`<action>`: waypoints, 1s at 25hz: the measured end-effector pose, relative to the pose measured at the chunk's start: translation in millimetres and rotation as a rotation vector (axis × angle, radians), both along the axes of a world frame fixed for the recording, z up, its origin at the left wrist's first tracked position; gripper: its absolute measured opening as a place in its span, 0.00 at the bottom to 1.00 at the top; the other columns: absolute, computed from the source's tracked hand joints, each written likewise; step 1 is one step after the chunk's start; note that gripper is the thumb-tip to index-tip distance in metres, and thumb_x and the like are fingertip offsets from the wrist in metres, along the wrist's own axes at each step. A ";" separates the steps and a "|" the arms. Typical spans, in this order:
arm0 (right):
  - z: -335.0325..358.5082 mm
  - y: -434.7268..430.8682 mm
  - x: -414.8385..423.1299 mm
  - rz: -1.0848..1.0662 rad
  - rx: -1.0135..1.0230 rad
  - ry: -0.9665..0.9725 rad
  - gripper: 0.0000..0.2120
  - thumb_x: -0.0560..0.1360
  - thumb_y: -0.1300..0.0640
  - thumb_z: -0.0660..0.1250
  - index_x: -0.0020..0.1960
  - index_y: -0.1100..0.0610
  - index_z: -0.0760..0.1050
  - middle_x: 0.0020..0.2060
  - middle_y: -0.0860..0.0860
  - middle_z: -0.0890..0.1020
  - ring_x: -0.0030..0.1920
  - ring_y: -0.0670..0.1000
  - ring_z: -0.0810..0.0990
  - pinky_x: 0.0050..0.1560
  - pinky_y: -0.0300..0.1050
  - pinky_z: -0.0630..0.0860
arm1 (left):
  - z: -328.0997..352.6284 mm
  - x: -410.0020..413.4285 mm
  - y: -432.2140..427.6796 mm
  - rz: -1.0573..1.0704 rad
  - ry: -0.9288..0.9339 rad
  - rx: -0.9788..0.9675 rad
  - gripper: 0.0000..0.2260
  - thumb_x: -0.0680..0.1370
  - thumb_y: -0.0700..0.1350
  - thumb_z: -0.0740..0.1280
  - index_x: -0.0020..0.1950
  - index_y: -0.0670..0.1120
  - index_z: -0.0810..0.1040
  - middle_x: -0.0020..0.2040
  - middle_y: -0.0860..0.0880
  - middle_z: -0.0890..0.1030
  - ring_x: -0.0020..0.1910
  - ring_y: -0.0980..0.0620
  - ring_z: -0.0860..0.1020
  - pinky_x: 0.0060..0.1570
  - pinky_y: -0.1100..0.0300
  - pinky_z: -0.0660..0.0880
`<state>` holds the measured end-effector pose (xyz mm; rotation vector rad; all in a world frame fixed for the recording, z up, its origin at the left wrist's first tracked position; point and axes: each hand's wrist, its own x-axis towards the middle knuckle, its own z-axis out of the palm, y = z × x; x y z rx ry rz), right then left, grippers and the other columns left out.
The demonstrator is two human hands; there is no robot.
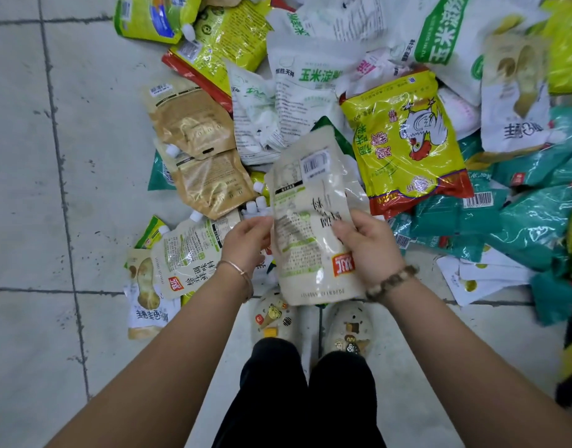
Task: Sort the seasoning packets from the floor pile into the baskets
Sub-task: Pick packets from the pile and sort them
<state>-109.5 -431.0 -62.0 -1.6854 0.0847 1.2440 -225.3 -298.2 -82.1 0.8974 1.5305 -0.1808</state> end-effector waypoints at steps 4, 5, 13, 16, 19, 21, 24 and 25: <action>1.7 -17.0 -10.1 -0.108 0.053 0.263 0.11 0.77 0.66 0.61 0.46 0.54 0.79 0.37 0.48 0.85 0.37 0.47 0.83 0.42 0.47 0.80 | -5.8 -4.9 0.2 0.222 -0.184 -0.386 0.14 0.75 0.52 0.65 0.57 0.46 0.77 0.48 0.47 0.82 0.45 0.49 0.81 0.38 0.58 0.79; -0.9 -17.8 -9.5 -0.117 0.050 0.292 0.10 0.77 0.66 0.61 0.47 0.55 0.79 0.38 0.48 0.85 0.38 0.47 0.83 0.43 0.48 0.81 | -8.2 -8.4 -0.2 0.270 -0.248 -0.439 0.14 0.73 0.50 0.65 0.56 0.46 0.78 0.48 0.46 0.83 0.44 0.48 0.82 0.37 0.56 0.80; -32.7 5.5 -11.9 0.500 -0.356 -0.208 0.09 0.76 0.55 0.64 0.53 0.58 0.77 0.47 0.55 0.82 0.46 0.54 0.80 0.49 0.52 0.78 | -22.6 -41.0 0.4 0.304 -0.187 -0.199 0.14 0.74 0.42 0.67 0.60 0.43 0.74 0.39 0.47 0.84 0.37 0.49 0.83 0.33 0.55 0.80; -50.2 13.2 13.6 0.243 -0.498 -0.324 0.18 0.72 0.49 0.68 0.60 0.53 0.74 0.50 0.48 0.79 0.50 0.50 0.78 0.48 0.45 0.75 | -28.7 -48.7 4.1 0.313 -0.147 -0.095 0.08 0.75 0.40 0.67 0.54 0.43 0.76 0.35 0.50 0.84 0.34 0.51 0.82 0.31 0.59 0.78; -77.4 19.6 32.8 0.244 -0.619 -0.496 0.29 0.68 0.43 0.71 0.64 0.53 0.69 0.59 0.52 0.75 0.58 0.54 0.74 0.51 0.50 0.73 | -36.1 -46.6 5.9 0.274 -0.102 -0.020 0.02 0.74 0.39 0.68 0.46 0.45 0.78 0.32 0.52 0.83 0.33 0.52 0.81 0.32 0.61 0.77; -93.3 26.6 31.7 0.420 -0.704 -0.644 0.34 0.64 0.41 0.73 0.65 0.52 0.66 0.61 0.55 0.71 0.61 0.57 0.71 0.56 0.54 0.70 | -43.1 -43.3 8.4 0.242 -0.096 0.025 0.03 0.74 0.38 0.69 0.44 0.46 0.78 0.31 0.54 0.83 0.31 0.55 0.81 0.31 0.63 0.76; -110.0 36.2 32.8 0.503 -0.739 -0.770 0.34 0.63 0.42 0.75 0.63 0.54 0.67 0.61 0.55 0.72 0.62 0.57 0.70 0.59 0.53 0.66 | -52.5 -41.7 14.1 0.218 -0.077 0.058 0.04 0.73 0.38 0.70 0.43 0.47 0.78 0.35 0.52 0.83 0.38 0.51 0.80 0.44 0.56 0.77; -112.5 37.9 37.3 0.504 -0.749 -0.770 0.32 0.64 0.42 0.75 0.62 0.54 0.69 0.59 0.54 0.74 0.61 0.56 0.72 0.58 0.53 0.66 | -54.2 -41.7 16.1 0.207 -0.071 0.061 0.04 0.73 0.39 0.70 0.43 0.47 0.78 0.38 0.50 0.83 0.41 0.48 0.80 0.48 0.52 0.77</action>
